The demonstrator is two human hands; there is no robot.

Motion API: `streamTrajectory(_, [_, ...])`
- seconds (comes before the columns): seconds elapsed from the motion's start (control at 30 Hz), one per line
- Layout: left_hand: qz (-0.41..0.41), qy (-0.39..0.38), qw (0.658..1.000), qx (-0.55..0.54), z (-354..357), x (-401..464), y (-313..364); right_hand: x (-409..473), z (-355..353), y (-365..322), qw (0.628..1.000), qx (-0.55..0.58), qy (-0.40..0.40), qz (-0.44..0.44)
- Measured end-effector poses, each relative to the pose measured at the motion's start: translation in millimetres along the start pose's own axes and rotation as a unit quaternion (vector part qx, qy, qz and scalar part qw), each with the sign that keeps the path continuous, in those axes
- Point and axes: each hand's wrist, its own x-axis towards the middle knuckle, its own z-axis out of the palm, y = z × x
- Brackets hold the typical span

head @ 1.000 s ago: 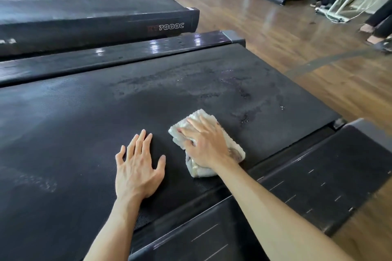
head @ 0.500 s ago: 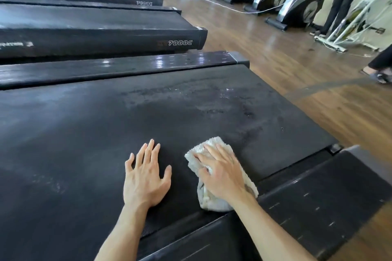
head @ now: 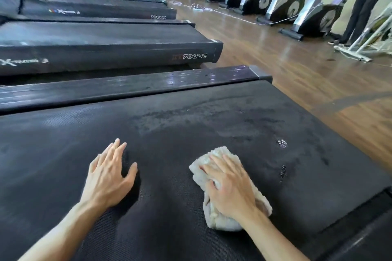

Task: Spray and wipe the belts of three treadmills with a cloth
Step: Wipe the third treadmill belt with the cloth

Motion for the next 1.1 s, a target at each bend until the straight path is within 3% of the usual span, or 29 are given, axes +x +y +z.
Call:
streamTrajectory(0.17, [-0.021, -0.002, 1.0, 0.007, -9.2, 21.8, -39.3, 87.2, 17.1, 17.9, 0.989, -0.021, 0.0, 0.146])
streamTrajectory(0.3, [-0.018, -0.015, 1.0, 0.017, -1.4, 34.6, -40.0, 135.5, 35.3, -7.5, 0.995, -0.016, -0.037, 0.086])
streamTrajectory(0.43, [-0.013, -0.021, 0.998, 0.062, 8.2, 40.9, -37.7, 98.9, 26.7, -8.7, 0.998, -0.002, -0.066, -0.012])
streamTrajectory(0.63, [-0.01, -0.015, 0.997, 0.076, 14.1, 43.4, -39.4, 174.6, 28.1, 4.2, 0.994, -0.011, -0.016, 0.108])
streamTrajectory(0.73, [-0.008, -0.017, 0.996, 0.083, 14.3, 43.4, -40.0, 202.5, 45.2, -33.8, 0.999, -0.006, -0.022, 0.034])
streamTrajectory(0.8, [-0.009, -0.021, 0.996, 0.09, 13.0, 42.3, -39.5, 175.5, 46.3, -45.8, 0.998, -0.011, -0.038, -0.056])
streamTrajectory(0.87, [-0.009, -0.019, 0.995, 0.097, 13.2, 42.9, -40.2, 142.3, 34.2, -33.9, 0.995, 0.003, -0.044, -0.086])
streamTrajectory(0.97, [-0.009, -0.02, 0.996, 0.092, 13.9, 42.3, -40.4, 146.2, 18.7, -3.2, 0.999, -0.007, -0.034, -0.021])
streamTrajectory(1.03, [-0.009, -0.016, 0.995, 0.099, 15.5, 43.2, -39.7, 173.4, 19.7, -6.8, 0.997, -0.02, -0.006, 0.071])
streamTrajectory(1.1, [-0.011, -0.024, 0.994, 0.108, 13.9, 43.6, -39.3, 204.3, 28.4, -26.2, 0.995, -0.012, 0.007, 0.102])
